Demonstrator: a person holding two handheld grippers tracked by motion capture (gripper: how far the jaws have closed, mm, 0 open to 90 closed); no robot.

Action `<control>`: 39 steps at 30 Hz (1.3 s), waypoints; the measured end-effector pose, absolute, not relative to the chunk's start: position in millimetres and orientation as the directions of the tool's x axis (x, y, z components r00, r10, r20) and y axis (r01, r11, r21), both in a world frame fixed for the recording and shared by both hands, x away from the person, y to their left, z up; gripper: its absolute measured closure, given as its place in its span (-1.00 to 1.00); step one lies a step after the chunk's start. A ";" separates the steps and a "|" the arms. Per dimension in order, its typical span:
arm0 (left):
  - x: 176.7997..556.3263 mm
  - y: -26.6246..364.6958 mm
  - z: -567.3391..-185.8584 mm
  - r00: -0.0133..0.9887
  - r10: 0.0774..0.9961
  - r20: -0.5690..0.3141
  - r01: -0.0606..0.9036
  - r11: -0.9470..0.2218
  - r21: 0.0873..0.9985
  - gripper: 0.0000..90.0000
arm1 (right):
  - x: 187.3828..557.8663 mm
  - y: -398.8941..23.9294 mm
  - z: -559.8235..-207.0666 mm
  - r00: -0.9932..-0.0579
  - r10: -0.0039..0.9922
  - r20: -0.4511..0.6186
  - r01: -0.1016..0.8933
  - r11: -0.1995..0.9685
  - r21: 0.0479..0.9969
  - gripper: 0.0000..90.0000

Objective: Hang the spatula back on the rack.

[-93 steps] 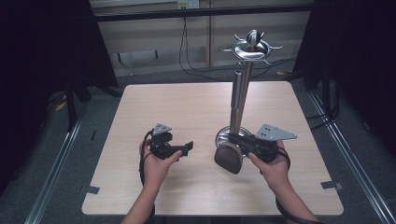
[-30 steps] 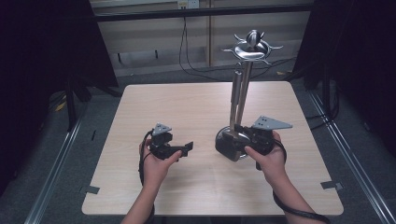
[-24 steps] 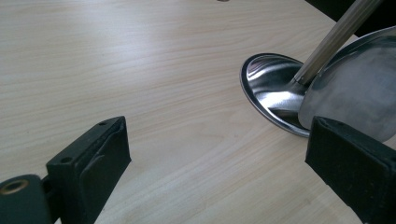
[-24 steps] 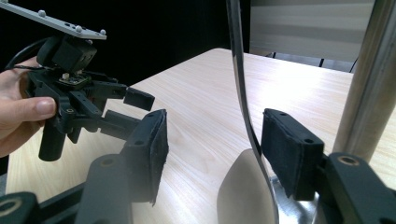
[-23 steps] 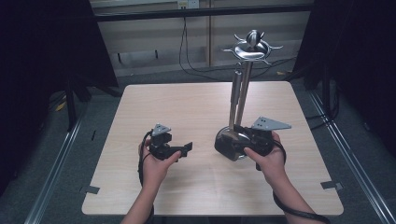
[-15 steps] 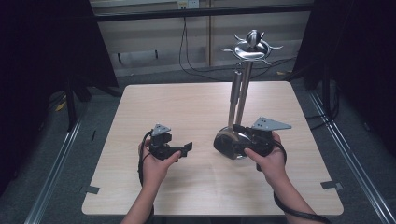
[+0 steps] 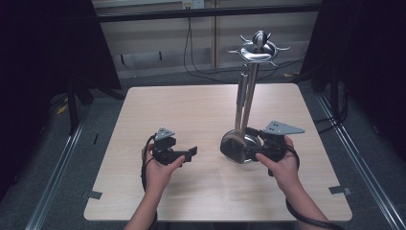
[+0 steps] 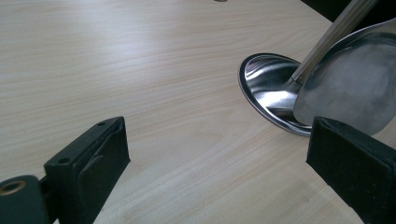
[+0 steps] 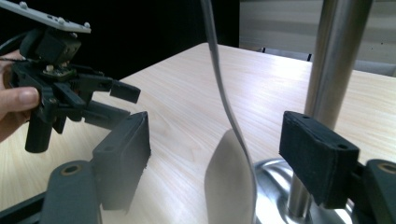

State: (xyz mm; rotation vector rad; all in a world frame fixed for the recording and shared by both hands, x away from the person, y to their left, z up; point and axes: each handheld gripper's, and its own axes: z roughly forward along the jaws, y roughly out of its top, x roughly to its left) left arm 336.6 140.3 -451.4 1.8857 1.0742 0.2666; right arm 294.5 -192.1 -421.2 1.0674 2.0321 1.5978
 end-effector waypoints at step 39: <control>337.6 139.0 -452.6 0.623 0.746 -0.235 0.555 -0.210 0.805 -0.94 | 273.4 -241.8 -450.4 -0.623 0.773 0.120 0.419 0.200 0.886 -0.82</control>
